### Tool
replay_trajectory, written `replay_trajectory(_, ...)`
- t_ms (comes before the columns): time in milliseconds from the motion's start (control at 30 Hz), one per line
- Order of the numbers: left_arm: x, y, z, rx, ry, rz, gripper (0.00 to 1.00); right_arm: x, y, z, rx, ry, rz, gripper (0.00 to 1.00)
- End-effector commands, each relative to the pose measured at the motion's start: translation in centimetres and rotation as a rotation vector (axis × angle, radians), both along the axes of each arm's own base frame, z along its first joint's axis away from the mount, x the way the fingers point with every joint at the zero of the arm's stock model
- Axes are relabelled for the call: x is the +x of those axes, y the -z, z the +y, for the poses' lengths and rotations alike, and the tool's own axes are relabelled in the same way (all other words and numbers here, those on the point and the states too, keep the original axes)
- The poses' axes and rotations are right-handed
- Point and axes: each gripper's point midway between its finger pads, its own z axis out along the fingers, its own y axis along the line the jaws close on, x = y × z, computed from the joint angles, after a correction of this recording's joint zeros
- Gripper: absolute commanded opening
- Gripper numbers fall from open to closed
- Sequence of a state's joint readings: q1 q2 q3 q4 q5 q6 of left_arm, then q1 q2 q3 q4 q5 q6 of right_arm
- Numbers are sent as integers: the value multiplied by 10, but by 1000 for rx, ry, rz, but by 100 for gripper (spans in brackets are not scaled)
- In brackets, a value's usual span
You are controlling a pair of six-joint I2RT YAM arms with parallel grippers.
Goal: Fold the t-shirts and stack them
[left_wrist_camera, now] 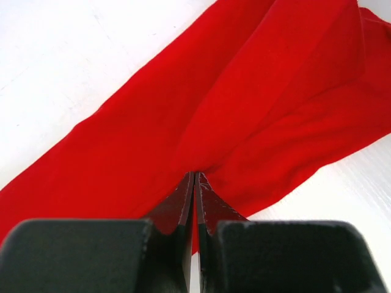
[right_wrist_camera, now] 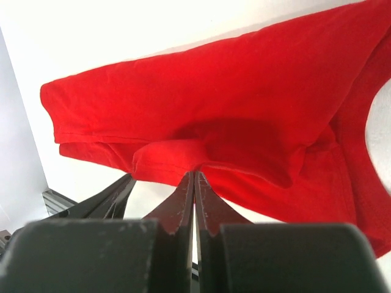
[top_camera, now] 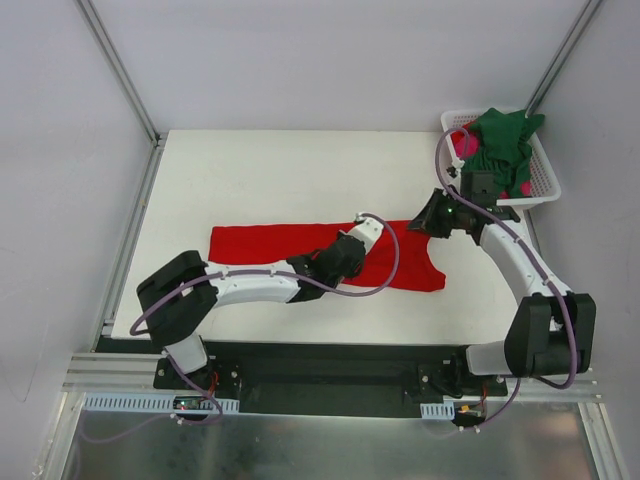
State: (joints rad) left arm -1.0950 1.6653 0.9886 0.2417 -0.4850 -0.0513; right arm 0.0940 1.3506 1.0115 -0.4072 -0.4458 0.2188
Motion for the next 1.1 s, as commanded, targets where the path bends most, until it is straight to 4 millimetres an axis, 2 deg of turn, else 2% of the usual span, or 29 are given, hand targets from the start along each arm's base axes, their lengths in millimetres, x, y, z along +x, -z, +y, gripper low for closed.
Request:
replay_trajectory(0,20,-14,-18,-89,2,6,0,28,-19,1,2,-5,-91,1)
replay_trajectory(267,54,-9,-5,-71,-33,5,0,44,-9,1,3,16,-66,1)
replay_trajectory(500,79,0,2,-60,-46,14,0,46,4,-2,-11,27,-36,2)
replay_trajectory(700,90,15,1,-51,-43,41,0,45,15,-5,-34,38,-10,1)
replay_trajectory(1067,96,35,-1,-33,-39,73,0,50,30,-10,-64,54,28,1)
